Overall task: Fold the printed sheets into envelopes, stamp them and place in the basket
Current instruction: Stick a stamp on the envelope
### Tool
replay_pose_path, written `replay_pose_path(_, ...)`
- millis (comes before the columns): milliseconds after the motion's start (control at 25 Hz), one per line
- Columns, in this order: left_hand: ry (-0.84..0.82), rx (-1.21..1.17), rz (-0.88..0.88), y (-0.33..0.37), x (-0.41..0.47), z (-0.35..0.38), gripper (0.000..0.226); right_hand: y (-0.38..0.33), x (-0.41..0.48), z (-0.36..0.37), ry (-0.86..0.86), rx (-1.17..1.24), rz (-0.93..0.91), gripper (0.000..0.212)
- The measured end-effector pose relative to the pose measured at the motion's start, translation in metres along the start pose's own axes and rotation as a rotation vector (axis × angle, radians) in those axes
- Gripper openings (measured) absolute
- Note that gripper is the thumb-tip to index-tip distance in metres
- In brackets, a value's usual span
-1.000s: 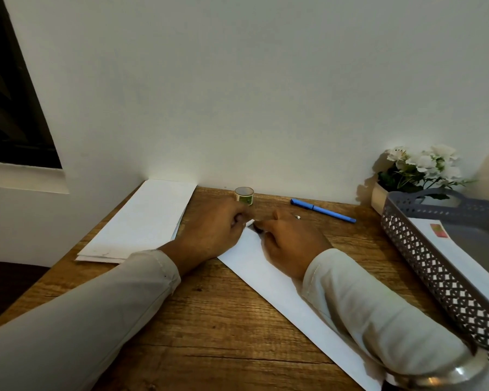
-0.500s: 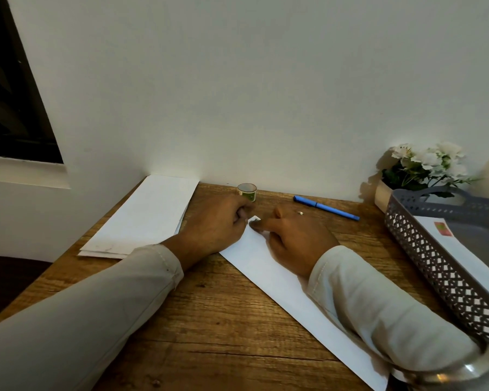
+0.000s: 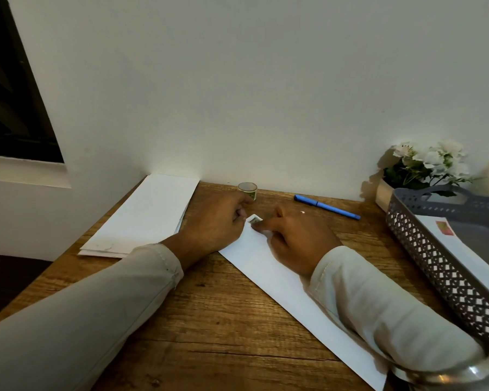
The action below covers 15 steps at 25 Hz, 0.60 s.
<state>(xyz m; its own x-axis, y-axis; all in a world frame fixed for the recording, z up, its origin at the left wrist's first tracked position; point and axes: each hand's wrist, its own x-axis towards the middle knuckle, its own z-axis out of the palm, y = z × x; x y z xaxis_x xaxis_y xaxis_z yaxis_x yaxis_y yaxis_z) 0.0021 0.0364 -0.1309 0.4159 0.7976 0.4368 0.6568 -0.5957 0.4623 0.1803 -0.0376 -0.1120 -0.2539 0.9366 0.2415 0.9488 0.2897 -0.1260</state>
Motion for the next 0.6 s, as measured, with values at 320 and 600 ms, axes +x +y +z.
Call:
replay_pose_path(320,0.020,0.062,0.030,0.004,-0.002,-0.001,0.034,-0.004,0.005,0.002,-0.010,-0.085,0.075,0.041)
replay_pose_path(600,0.008,0.074,0.051,0.002,-0.002,-0.001,0.038,0.005,-0.004,-0.002,0.055,-0.091,-0.029,0.033)
